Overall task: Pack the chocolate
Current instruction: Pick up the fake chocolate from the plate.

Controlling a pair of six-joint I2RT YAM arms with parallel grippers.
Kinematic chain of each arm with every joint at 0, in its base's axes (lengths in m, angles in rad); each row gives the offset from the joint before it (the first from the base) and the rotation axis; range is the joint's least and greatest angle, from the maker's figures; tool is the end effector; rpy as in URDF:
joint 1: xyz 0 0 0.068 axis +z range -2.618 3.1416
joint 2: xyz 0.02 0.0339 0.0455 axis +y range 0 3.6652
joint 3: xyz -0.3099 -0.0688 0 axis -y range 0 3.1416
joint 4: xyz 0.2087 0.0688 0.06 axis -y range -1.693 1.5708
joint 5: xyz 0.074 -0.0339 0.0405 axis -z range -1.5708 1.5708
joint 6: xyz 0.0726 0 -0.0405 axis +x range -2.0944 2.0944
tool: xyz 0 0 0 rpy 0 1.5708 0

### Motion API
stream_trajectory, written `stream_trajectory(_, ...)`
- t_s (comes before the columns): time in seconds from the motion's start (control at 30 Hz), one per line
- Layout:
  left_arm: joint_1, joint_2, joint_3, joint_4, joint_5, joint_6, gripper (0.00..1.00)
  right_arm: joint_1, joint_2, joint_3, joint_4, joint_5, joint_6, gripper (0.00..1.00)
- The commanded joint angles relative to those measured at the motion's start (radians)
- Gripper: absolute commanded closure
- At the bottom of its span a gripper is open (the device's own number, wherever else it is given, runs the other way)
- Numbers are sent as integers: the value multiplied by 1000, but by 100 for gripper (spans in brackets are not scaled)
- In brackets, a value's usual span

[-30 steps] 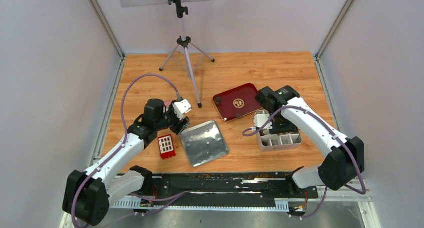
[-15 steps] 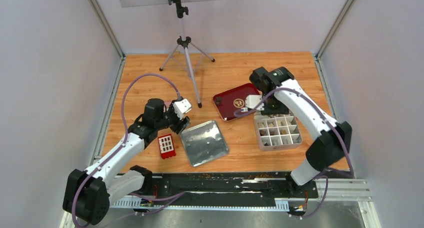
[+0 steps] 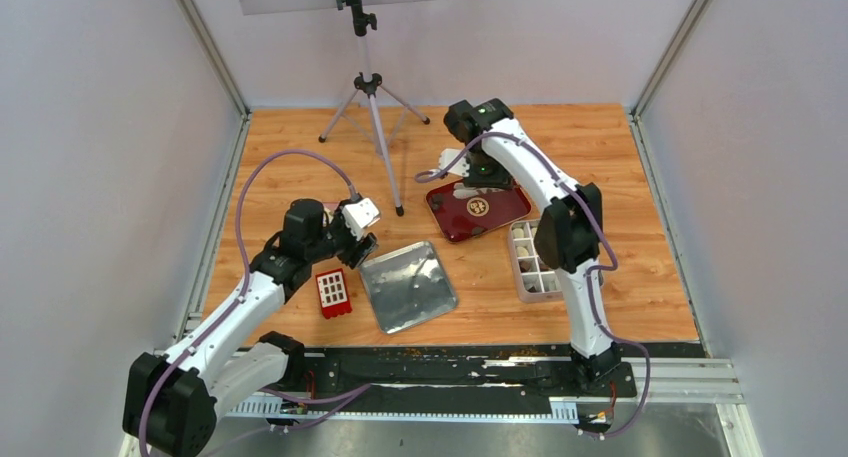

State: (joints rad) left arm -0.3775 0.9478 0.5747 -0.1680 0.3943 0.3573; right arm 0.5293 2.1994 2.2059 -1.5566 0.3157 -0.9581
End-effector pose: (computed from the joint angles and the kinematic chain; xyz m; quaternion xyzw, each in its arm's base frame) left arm 0.1536 -0.0909 0.2723 0.3966 0.7619 -0.1754 0.4811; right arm 0.3683 0.1893 0.2825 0.6674 -0.7279 0.1558 0.0235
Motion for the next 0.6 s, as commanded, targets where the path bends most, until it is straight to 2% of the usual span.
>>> stream_trajectory(0.0, 14, -28, -14, -2, -3, -5, 34, 47, 81, 110, 9, -29, 38, 71)
stream_trajectory(0.33, 31, -28, -27, 8, 3, -12, 34, 60, 149, 136, 121, -75, 105, 65)
stream_trajectory(0.57, 31, -16, -33, 26, 6, -21, 33, 69, 183, 145, 154, -99, 142, 64)
